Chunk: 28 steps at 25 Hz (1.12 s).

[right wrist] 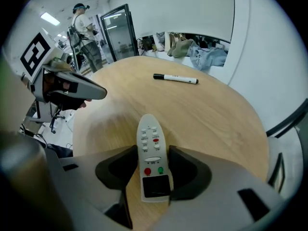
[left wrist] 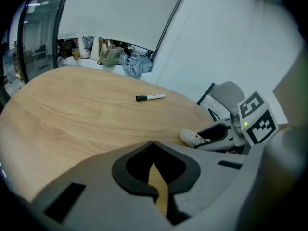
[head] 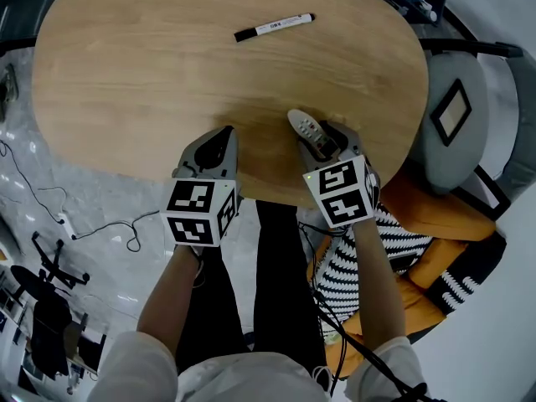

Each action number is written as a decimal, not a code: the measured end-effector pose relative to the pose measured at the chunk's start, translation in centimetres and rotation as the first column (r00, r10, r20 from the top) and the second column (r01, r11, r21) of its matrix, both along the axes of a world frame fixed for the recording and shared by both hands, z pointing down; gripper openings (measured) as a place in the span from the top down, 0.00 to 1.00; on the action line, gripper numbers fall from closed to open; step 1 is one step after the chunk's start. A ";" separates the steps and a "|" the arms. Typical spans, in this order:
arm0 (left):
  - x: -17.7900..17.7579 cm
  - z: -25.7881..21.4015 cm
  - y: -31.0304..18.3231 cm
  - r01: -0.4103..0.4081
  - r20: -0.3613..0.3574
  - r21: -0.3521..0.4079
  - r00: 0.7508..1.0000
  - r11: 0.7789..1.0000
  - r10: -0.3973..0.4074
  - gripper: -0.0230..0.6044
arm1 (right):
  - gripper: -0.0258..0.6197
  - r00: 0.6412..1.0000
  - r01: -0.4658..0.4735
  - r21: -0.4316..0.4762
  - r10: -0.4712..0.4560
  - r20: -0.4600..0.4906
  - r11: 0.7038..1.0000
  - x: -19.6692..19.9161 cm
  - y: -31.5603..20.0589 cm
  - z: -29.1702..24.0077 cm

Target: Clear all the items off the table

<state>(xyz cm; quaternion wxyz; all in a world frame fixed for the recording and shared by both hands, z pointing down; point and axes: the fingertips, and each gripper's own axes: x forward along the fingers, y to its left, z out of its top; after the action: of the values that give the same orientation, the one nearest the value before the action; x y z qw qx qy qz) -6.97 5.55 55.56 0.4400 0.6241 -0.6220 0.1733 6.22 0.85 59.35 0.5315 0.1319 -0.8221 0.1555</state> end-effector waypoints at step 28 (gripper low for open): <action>18.5 -2.8 -7.2 -0.395 0.005 0.034 0.919 0.918 0.395 0.96 | 0.65 0.697 -0.710 -0.011 0.706 0.126 0.704 20.6 -5.2 -7.9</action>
<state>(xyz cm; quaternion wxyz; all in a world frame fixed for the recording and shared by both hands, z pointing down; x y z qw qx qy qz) 11.50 -1.66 52.79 0.3857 0.7445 -0.4858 0.2471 26.84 -4.32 51.48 0.3778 0.4382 -0.7415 0.3398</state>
